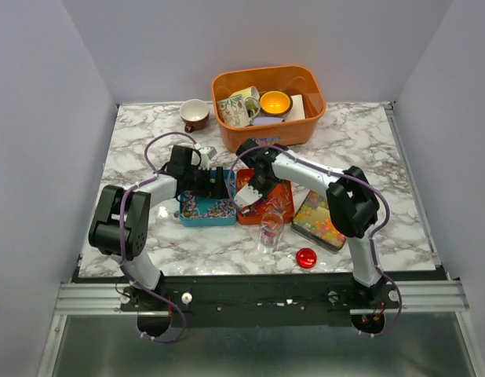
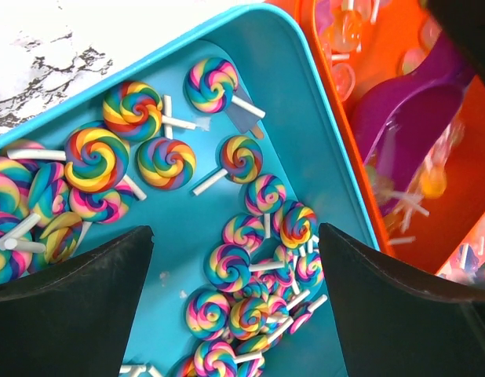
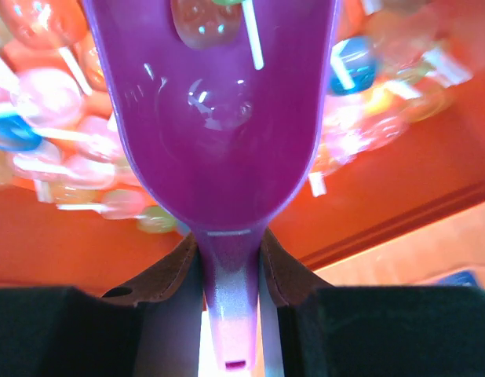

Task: Pack the candies
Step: Scoop the fake candies from the storage box.

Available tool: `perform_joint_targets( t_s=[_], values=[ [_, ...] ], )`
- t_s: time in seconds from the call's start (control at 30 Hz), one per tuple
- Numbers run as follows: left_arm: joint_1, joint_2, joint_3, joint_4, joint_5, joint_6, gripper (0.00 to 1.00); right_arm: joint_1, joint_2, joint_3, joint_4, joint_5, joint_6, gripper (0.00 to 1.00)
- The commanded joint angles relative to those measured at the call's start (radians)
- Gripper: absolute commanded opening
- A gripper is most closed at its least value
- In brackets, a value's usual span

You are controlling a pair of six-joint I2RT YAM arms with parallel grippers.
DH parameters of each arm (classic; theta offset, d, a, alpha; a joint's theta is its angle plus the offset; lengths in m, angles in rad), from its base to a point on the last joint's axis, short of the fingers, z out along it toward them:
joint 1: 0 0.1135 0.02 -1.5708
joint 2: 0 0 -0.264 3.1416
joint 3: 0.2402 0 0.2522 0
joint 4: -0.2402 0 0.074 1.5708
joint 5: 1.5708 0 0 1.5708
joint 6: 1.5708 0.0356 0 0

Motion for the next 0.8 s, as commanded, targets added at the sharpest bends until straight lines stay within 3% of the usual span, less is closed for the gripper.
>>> perform_joint_targets(
  t_s=[0.0, 0.3, 0.43, 0.77],
  values=[
    [0.001, 0.035, -0.012, -0.021, -0.004, -0.007, 0.99, -0.022, 0.041, 0.098, -0.091, -0.292, 0.009, 0.01],
    [0.024, -0.026, 0.0, -0.021, 0.034, 0.012, 0.99, -0.134, 0.004, 0.075, -0.169, -0.537, -0.034, 0.01],
    [0.043, -0.074, 0.031, -0.038, 0.118, 0.042, 0.99, -0.179, -0.024, 0.06, -0.166, -0.645, -0.023, 0.01],
    [0.073, -0.174, 0.116, -0.164, 0.254, 0.122, 0.99, -0.265, -0.125, -0.098, -0.062, -0.702, 0.023, 0.01]
  ],
)
